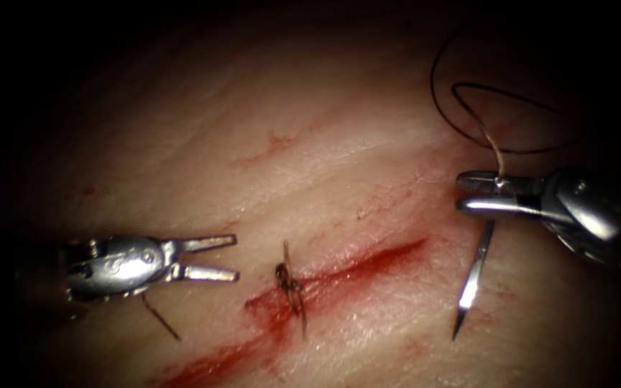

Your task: Wound Closure

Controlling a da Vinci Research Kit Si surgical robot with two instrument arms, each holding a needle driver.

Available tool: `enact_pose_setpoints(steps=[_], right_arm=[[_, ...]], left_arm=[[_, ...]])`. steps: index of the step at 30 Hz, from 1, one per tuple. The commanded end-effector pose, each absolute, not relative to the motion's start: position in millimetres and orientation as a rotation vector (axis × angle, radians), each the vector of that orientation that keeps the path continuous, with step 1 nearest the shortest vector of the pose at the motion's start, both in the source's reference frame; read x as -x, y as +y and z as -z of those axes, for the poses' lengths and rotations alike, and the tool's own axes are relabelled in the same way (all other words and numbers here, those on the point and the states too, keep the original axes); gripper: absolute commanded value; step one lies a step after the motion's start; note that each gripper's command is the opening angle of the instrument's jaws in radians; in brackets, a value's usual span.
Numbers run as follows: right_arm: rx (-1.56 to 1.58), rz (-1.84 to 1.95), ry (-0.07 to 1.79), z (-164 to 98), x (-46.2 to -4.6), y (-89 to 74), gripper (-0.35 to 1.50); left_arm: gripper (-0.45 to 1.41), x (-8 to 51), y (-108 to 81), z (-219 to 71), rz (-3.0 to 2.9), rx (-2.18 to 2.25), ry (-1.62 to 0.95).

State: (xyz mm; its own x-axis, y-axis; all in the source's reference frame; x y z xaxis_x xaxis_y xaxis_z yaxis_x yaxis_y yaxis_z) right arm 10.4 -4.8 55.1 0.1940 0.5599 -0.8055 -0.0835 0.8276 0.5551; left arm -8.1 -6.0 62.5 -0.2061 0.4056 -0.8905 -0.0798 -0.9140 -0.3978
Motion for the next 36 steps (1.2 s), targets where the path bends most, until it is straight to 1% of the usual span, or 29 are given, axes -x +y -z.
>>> enact_pose_setpoints(steps=[1,12,21,24,28,29,32,36], right_arm=[[-0.440,-0.471,1.309,-55.7,-11.1,-5.4,-0.35],[-0.433,-0.455,1.301,-56.5,-11.4,-6.9,-0.35],[-0.455,-0.419,1.322,-55.5,-11.6,-4.8,-0.35],[-0.449,-0.298,1.338,-54.4,-13.5,-3.5,-0.35],[-0.473,-0.237,1.354,-54.0,-15.6,-3.8,-0.35],[-0.480,-0.201,1.345,-53.9,-17.0,-3.7,-0.35],[-0.494,-0.154,1.322,-54.2,-19.2,-2.9,-0.35],[-0.519,-0.124,1.320,-54.5,-20.9,-1.1,-0.35]], left_arm=[[0.36,8.7,-6.4,-63.1,-2.185,1.745,-0.386],[0.36,8.9,-6.6,-63.0,-2.181,1.748,-0.385],[0.36,8.2,-6.5,-63.0,-2.182,1.754,-0.393],[0.36,7.8,-6.4,-63.5,-2.184,1.761,-0.398],[0.36,7.9,-6.6,-63.8,-2.187,1.760,-0.393],[0.36,8.1,-6.6,-63.9,-2.187,1.759,-0.390],[0.36,8.4,-6.8,-63.9,-2.187,1.758,-0.387],[0.36,8.4,-6.9,-63.8,-2.187,1.757,-0.386]])
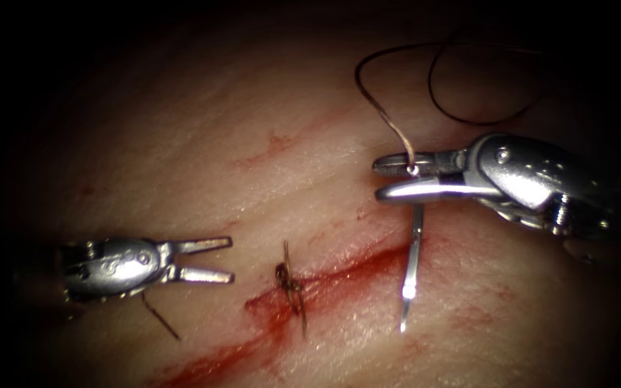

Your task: Wound Closure

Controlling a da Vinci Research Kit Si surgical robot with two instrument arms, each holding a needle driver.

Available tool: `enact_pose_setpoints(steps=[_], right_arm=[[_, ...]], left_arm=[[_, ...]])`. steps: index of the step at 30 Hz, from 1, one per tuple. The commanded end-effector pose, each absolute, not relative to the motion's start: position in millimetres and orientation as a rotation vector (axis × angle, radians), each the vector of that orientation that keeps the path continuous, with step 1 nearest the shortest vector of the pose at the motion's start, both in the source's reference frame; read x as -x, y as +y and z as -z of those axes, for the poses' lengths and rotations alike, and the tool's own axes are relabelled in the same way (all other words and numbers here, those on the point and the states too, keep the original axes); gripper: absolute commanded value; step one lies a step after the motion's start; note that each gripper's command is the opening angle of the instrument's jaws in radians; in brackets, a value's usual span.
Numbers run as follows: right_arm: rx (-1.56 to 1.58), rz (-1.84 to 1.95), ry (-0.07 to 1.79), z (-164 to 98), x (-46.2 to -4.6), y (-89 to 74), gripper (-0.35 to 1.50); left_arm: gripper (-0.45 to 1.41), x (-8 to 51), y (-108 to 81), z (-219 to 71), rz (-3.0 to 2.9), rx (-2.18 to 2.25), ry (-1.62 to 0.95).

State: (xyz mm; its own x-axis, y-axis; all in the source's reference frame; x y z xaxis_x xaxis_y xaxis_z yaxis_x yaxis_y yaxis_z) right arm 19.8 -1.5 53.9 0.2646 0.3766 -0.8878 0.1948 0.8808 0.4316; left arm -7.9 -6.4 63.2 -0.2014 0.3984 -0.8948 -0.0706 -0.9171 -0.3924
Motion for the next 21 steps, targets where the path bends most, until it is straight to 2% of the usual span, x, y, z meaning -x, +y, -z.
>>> enact_pose_setpoints(steps=[1,7,11,17,21], right_arm=[[-0.525,-0.122,1.326,-54.6,-21.4,-0.4,-0.35],[-0.502,-0.059,1.354,-55.6,-22.8,0.6,-0.35],[-0.390,0.138,1.362,-56.6,-23.8,1.4,-0.35],[-0.451,0.272,1.360,-58.4,-25.0,3.6,-0.35],[-0.320,0.450,1.404,-59.7,-25.9,3.2,-0.35]], left_arm=[[0.36,8.4,-6.9,-63.8,-2.187,1.757,-0.387],[0.36,8.0,-6.9,-63.7,-2.188,1.760,-0.390],[0.36,8.0,-7.0,-63.7,-2.188,1.760,-0.391],[0.35,8.0,-7.1,-63.8,-2.189,1.760,-0.389],[0.35,8.0,-7.1,-63.8,-2.190,1.761,-0.389]])
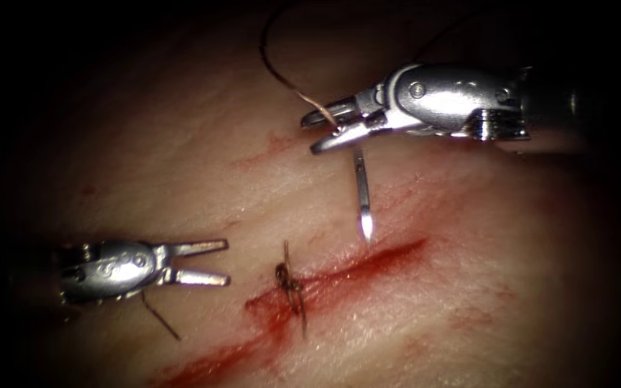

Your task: Wound Closure

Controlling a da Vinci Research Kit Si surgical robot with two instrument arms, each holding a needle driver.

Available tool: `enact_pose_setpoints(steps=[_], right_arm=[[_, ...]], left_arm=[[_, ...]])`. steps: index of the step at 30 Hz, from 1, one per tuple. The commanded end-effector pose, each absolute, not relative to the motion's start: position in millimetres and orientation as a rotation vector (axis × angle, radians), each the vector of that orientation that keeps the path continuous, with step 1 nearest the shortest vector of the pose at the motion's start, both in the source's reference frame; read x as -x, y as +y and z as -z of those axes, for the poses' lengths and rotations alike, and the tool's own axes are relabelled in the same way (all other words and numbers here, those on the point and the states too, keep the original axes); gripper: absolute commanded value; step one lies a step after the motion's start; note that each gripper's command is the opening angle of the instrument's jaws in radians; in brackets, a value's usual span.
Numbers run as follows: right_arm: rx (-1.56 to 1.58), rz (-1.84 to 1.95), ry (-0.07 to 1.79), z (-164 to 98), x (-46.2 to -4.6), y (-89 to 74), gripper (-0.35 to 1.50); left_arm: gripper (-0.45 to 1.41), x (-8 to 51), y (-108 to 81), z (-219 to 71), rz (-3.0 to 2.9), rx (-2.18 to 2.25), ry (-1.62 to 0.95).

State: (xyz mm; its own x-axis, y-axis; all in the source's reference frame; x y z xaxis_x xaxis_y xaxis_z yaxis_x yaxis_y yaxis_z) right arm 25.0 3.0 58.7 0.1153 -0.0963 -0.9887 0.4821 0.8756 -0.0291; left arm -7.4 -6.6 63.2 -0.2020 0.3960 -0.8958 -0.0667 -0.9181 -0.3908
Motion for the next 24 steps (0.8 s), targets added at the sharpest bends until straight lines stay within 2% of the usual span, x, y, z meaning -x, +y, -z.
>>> enact_pose_setpoints(steps=[1,24], right_arm=[[-0.307,0.471,1.408,-59.9,-26.0,2.8,-0.35],[0.030,0.857,1.462,-58.6,-27.6,-3.4,-0.35]], left_arm=[[0.35,8.0,-7.1,-63.9,-2.190,1.761,-0.389],[0.31,8.7,-8.1,-65.4,-2.199,1.763,-0.364]])
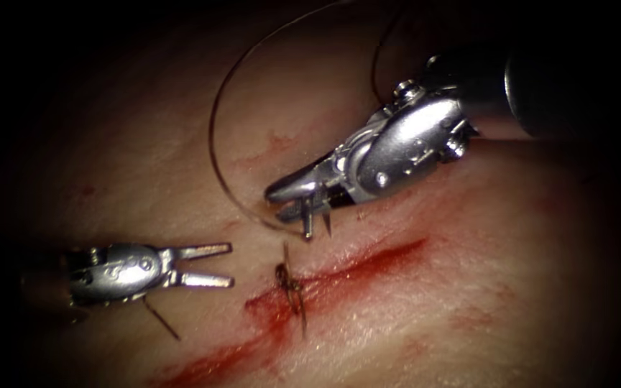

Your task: Wound Closure

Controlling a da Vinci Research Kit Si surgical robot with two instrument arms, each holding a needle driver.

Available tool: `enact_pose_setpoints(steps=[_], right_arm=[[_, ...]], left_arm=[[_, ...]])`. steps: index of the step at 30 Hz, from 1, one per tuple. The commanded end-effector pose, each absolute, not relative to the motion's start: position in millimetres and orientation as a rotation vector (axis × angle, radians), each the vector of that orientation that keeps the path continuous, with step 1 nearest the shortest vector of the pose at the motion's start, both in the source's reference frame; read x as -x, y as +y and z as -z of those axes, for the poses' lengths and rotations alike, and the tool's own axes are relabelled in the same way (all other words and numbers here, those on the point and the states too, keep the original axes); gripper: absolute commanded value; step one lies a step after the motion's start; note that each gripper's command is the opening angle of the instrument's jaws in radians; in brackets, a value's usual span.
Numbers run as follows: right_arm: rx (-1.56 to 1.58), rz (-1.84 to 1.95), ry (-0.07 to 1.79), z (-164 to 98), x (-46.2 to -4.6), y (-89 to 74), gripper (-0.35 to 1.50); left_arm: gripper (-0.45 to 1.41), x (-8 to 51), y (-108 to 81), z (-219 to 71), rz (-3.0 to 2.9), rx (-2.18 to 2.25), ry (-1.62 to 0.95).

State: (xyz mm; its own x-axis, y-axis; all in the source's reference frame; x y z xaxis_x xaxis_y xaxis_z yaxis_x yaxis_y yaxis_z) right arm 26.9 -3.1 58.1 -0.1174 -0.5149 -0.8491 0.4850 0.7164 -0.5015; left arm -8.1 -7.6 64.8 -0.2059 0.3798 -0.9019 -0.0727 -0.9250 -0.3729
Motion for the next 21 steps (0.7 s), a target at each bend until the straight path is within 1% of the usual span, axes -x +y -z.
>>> enact_pose_setpoints(steps=[1,3,12,15,21], right_arm=[[0.035,0.863,1.461,-58.7,-27.6,-3.5,-0.35],[0.037,0.868,1.458,-59.2,-27.6,-3.8,-0.35],[0.062,0.874,1.471,-60.2,-27.4,-4.8,-0.35],[0.050,0.858,1.478,-60.0,-27.0,-4.9,-0.35],[0.048,0.861,1.480,-60.0,-26.5,-5.0,-0.35]], left_arm=[[0.28,8.9,-8.2,-65.4,-2.196,1.759,-0.367],[0.23,10.0,-9.0,-65.5,-2.178,1.736,-0.377],[0.18,16.5,-12.2,-67.0,-2.089,1.648,-0.447],[0.15,18.8,-13.2,-67.5,-2.029,1.576,-0.449],[0.11,21.5,-14.0,-68.8,-1.996,1.543,-0.397]])
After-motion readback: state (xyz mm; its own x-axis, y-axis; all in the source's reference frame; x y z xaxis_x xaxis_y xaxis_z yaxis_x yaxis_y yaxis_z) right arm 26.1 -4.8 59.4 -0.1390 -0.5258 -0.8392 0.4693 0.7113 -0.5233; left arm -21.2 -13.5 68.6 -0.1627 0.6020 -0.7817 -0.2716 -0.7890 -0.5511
